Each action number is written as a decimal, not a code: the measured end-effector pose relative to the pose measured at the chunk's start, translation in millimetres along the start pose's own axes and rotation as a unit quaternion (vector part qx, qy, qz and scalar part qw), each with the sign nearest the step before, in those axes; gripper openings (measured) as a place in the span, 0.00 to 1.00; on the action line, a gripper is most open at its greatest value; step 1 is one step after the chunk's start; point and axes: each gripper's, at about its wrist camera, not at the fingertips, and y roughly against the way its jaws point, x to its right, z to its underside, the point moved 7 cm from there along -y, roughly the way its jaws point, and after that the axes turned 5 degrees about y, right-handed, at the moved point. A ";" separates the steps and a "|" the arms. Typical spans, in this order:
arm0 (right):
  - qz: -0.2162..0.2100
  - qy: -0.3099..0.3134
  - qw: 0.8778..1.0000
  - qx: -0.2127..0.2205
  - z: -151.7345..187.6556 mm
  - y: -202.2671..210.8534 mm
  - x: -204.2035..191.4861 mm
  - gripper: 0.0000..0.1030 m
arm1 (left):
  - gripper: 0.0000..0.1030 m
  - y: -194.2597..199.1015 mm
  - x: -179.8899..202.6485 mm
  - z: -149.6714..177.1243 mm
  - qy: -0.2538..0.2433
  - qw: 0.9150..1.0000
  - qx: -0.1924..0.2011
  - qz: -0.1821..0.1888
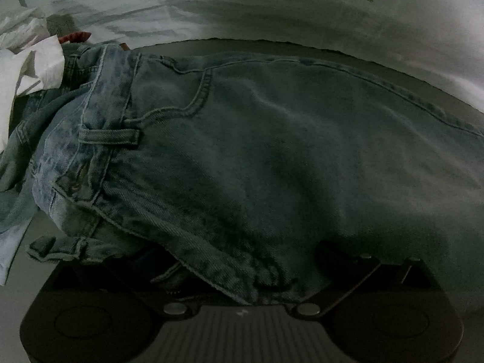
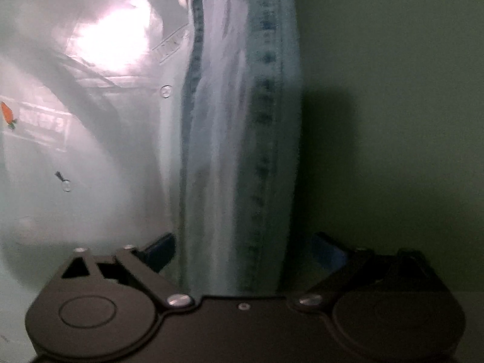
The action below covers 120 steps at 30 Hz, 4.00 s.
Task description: Fold clothes
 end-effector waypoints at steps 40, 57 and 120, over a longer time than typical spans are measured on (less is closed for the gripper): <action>-0.068 0.205 0.942 -0.258 143.0 -105.5 -114.8 1.00 | 1.00 16.1 -24.8 -20.0 0.062 0.997 -0.019 0.048; -0.037 0.334 0.890 -0.310 175.2 -122.0 -135.0 0.99 | 1.00 5.5 -36.3 -17.2 0.038 0.999 -0.012 0.020; 0.098 0.655 0.750 -0.012 181.3 -66.5 -173.7 0.30 | 1.00 46.0 -156.4 3.9 0.341 0.931 0.058 0.113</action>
